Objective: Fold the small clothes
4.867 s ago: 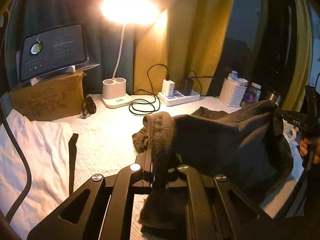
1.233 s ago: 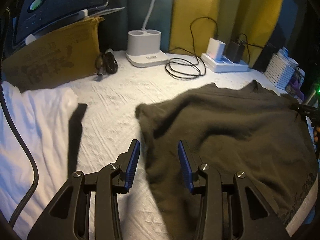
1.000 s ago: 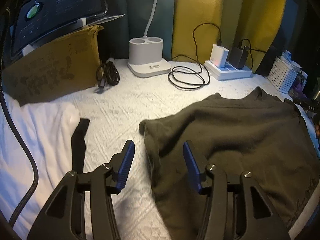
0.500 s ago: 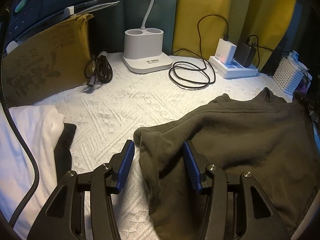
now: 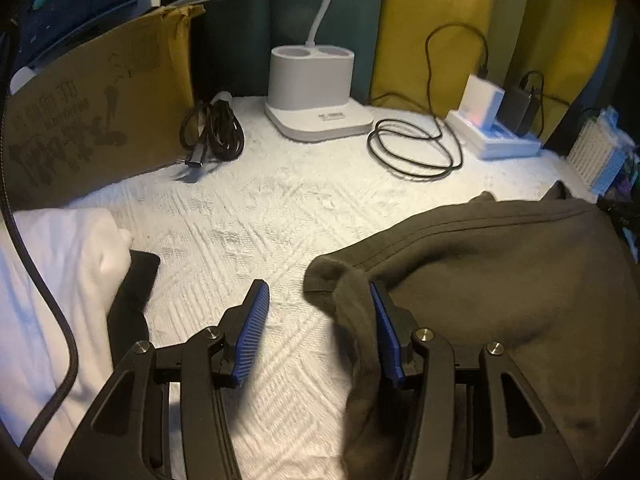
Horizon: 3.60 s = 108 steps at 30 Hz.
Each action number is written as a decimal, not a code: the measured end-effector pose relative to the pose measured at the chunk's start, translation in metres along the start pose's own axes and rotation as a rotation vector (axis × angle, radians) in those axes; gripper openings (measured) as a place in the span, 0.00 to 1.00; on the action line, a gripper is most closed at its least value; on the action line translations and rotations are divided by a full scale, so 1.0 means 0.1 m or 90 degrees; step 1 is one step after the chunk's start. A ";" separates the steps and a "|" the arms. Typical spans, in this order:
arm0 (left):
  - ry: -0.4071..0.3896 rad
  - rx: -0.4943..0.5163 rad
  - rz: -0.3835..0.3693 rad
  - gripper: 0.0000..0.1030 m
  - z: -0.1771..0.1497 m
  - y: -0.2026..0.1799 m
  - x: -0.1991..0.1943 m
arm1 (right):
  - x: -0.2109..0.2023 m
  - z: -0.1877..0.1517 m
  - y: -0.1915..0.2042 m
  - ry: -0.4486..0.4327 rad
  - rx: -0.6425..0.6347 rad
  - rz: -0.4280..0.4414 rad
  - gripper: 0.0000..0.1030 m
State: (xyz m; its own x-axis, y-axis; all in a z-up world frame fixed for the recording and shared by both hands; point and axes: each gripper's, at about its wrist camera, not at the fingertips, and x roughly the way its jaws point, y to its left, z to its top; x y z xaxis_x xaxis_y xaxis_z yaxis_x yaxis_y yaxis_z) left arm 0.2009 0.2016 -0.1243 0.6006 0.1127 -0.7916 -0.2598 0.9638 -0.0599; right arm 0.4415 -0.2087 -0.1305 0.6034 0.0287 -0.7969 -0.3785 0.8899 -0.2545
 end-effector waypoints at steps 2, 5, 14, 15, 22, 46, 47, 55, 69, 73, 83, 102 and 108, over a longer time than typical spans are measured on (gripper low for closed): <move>0.000 0.004 0.010 0.49 0.02 0.00 0.03 | 0.00 0.01 -0.02 0.006 0.011 -0.001 0.13; 0.007 -0.003 0.021 0.49 0.05 0.01 0.04 | -0.07 -0.01 -0.11 0.008 0.027 -0.016 0.49; -0.012 -0.034 0.013 0.49 -0.11 0.10 -0.39 | -0.49 -0.28 -0.14 -0.004 0.043 0.008 0.83; -0.018 -0.032 0.011 0.49 -0.14 0.10 -0.47 | -0.60 -0.34 -0.15 -0.008 0.044 0.008 0.83; -0.044 -0.016 -0.006 0.49 -0.44 -0.01 -0.92 | -1.12 -0.60 -0.09 -0.038 0.060 0.021 0.83; -0.016 0.044 -0.124 0.59 -1.48 -0.59 -1.30 | -2.13 -1.72 0.76 -0.066 0.077 0.135 0.83; -0.015 0.044 -0.126 0.59 -1.51 -0.58 -1.29 | -2.14 -1.76 0.82 -0.064 0.074 0.143 0.83; -0.015 0.059 -0.136 0.17 -1.66 -0.63 -1.24 | -2.14 -1.89 1.33 -0.058 0.039 0.199 0.83; 0.027 0.041 -0.121 0.08 -2.03 -0.69 -1.63 | -2.08 -1.89 1.72 -0.055 -0.010 0.213 0.83; 0.032 0.041 -0.119 0.08 -2.03 -0.71 -1.69 | -2.03 -1.98 1.78 -0.037 -0.026 0.213 0.83; 0.028 0.010 -0.105 0.18 -1.90 -0.60 -1.73 | -2.30 -2.25 1.10 -0.060 0.049 0.141 0.83; 0.027 -0.037 -0.101 0.60 -1.93 -0.55 -1.59 | -2.13 -2.75 -0.28 -0.079 0.315 0.152 0.63; 0.015 -0.028 -0.097 0.60 -1.91 -0.55 -1.63 | -2.09 -2.73 -0.44 -0.072 0.306 0.092 0.48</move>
State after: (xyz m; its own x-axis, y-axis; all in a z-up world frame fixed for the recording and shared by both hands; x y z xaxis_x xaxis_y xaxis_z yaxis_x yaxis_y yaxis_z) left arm -0.0268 0.0841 -0.1078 0.6182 -0.0400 -0.7850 -0.2006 0.9576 -0.2067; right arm 0.1398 -0.3783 -0.1022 0.6511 0.1925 -0.7342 -0.1148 0.9811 0.1555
